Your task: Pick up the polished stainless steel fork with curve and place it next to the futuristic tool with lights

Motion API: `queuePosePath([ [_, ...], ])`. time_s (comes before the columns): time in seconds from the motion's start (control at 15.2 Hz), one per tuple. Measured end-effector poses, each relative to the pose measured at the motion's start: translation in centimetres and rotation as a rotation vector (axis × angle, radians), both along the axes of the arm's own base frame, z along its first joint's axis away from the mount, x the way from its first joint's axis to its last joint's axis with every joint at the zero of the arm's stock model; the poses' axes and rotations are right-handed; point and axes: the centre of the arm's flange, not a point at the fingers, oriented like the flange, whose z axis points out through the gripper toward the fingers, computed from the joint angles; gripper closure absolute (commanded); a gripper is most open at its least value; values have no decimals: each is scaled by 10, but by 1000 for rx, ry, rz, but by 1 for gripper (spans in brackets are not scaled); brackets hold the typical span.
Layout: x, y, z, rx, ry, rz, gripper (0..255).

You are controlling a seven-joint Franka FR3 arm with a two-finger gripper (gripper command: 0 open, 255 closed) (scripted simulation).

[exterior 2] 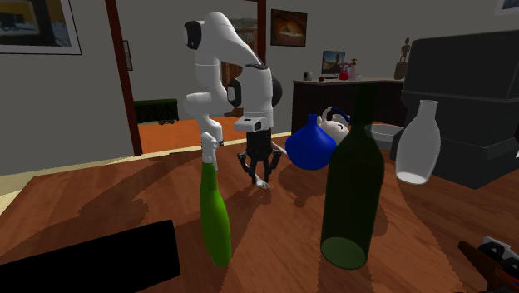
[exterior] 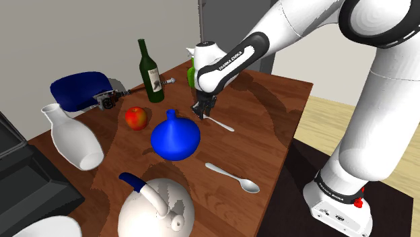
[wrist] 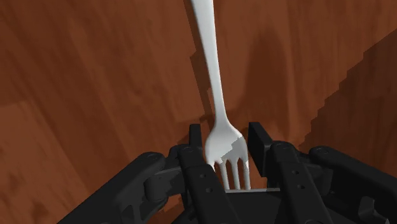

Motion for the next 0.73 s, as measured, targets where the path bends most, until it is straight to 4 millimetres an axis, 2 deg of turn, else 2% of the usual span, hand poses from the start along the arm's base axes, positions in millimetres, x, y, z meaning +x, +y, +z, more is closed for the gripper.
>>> queuePosePath([
  [0.33, -1, 3, 1, 2, 5, 7, 255],
  [0.73, -3, 5, 27, 2, 10, 9, 255],
])
